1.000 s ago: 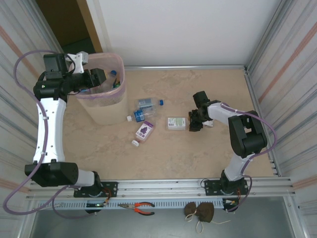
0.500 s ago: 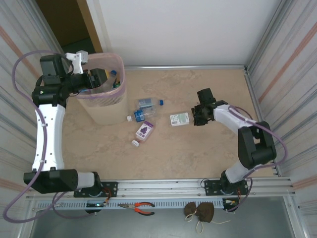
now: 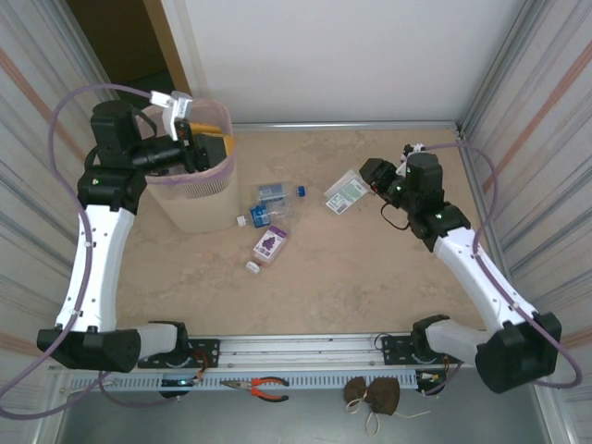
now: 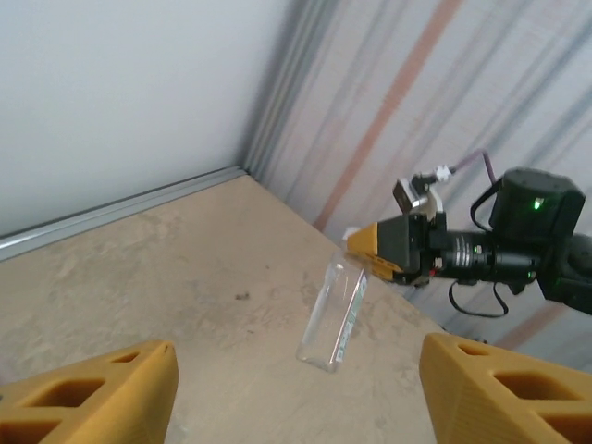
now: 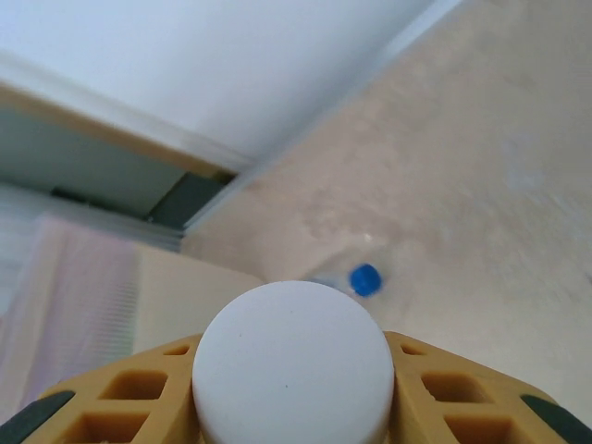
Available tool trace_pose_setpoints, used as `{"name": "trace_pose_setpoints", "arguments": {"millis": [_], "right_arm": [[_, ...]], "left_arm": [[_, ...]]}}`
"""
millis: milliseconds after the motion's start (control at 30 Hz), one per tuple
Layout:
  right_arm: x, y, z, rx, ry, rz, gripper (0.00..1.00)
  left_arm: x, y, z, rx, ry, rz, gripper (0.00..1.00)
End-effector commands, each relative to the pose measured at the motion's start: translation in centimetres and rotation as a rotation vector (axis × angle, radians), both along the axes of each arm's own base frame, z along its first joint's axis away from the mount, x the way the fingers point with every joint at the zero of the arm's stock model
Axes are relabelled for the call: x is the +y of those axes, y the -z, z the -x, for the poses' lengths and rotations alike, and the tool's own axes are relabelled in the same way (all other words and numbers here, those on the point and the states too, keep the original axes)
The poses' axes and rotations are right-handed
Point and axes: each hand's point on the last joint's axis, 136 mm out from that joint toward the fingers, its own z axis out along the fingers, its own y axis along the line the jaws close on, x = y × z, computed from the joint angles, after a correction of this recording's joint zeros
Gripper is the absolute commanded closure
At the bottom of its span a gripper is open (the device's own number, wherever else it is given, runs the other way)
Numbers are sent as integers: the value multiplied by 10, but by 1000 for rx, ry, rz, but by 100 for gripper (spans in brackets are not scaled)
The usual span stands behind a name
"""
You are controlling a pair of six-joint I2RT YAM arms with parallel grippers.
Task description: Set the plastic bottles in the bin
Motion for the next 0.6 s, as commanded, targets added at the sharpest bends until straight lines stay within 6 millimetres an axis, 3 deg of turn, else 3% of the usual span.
{"name": "trace_pose_setpoints", "arguments": {"millis": [0, 267, 367, 567], "right_arm": [[19, -60, 22, -334, -195, 137, 74], [51, -136, 95, -767, -497, 244, 75], [63, -154, 123, -887, -616, 263, 75], [86, -177, 177, -1108, -795, 314, 79]], "left_arm": [[-18, -12, 18, -125, 99, -8, 27], [-71, -5, 51, -229, 312, -33, 17], [-87, -4, 62, -272, 384, -15, 14], [-120, 4, 108, -448, 571, -37, 6]]}}
